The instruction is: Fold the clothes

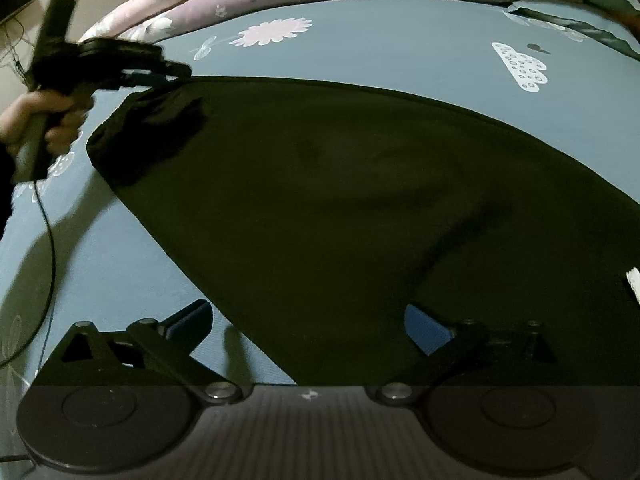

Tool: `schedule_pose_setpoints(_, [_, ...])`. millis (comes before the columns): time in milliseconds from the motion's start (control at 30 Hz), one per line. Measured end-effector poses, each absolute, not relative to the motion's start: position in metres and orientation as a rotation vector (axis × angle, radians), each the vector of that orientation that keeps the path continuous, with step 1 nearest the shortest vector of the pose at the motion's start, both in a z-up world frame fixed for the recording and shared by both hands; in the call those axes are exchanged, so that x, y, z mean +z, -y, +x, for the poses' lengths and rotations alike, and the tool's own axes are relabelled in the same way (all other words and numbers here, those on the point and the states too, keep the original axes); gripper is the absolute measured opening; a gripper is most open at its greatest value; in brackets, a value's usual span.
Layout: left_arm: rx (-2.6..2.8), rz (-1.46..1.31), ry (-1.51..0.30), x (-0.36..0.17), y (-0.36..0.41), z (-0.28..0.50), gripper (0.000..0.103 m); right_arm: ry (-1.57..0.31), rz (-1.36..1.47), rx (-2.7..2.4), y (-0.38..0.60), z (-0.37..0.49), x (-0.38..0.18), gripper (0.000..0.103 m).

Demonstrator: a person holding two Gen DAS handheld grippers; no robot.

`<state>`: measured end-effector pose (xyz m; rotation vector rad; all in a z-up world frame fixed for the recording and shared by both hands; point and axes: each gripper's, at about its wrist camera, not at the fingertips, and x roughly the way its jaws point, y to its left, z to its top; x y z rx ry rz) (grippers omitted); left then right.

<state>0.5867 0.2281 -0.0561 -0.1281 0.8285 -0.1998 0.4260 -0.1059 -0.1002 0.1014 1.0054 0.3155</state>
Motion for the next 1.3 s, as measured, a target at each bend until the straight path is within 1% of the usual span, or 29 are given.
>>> schedule_pose_setpoints(133, [-0.229, -0.119, -0.879, -0.074, -0.22, 0.583, 0.053, -1.0, 0.094, 0.315, 0.103, 0.426, -0.101, 0.103])
schedule_pose_setpoints(233, [-0.176, -0.072, -0.869, -0.089, -0.219, 0.596, 0.053, -0.992, 0.072, 0.311, 0.1, 0.423, -0.101, 0.103])
schedule_pose_setpoints(367, [-0.128, -0.059, -0.83, -0.09, -0.225, 0.62, 0.053, -0.978, 0.059, 0.313, 0.099, 0.42, -0.101, 0.103])
schedule_pose_setpoints(533, [-0.095, -0.068, -0.828, -0.091, -0.231, 0.639, 0.053, -0.968, 0.042, 0.31, 0.098, 0.417, -0.102, 0.103])
schedule_pose_setpoints(667, [-0.086, -0.038, -0.846, -0.084, -0.225, 0.628, 0.052, -0.956, 0.027, 0.307, 0.095, 0.416, -0.102, 0.103])
schedule_pose_setpoints(800, [-0.171, -0.008, -0.82, -0.069, -0.216, 0.597, 0.053, -0.946, 0.016, 0.302, 0.094, 0.417, -0.103, 0.103])
schedule_pose_setpoints(967, [-0.203, 0.019, -0.869, -0.077, -0.218, 0.569, 0.055, -0.937, -0.001, 0.297, 0.092, 0.416, -0.103, 0.103])
schedule_pose_setpoints(1067, [-0.142, 0.031, -0.895, -0.088, -0.232, 0.57, 0.055, -0.935, -0.01, 0.293, 0.09, 0.417, -0.103, 0.103])
schedule_pose_setpoints(1233, [-0.031, -0.05, -0.881, -0.085, -0.265, 0.583, 0.054, -0.933, -0.014, 0.294, 0.091, 0.417, -0.104, 0.103])
schedule_pose_setpoints(1300, [-0.03, -0.078, -0.878, -0.08, -0.266, 0.581, 0.054, -0.931, -0.02, 0.293, 0.089, 0.417, -0.105, 0.103])
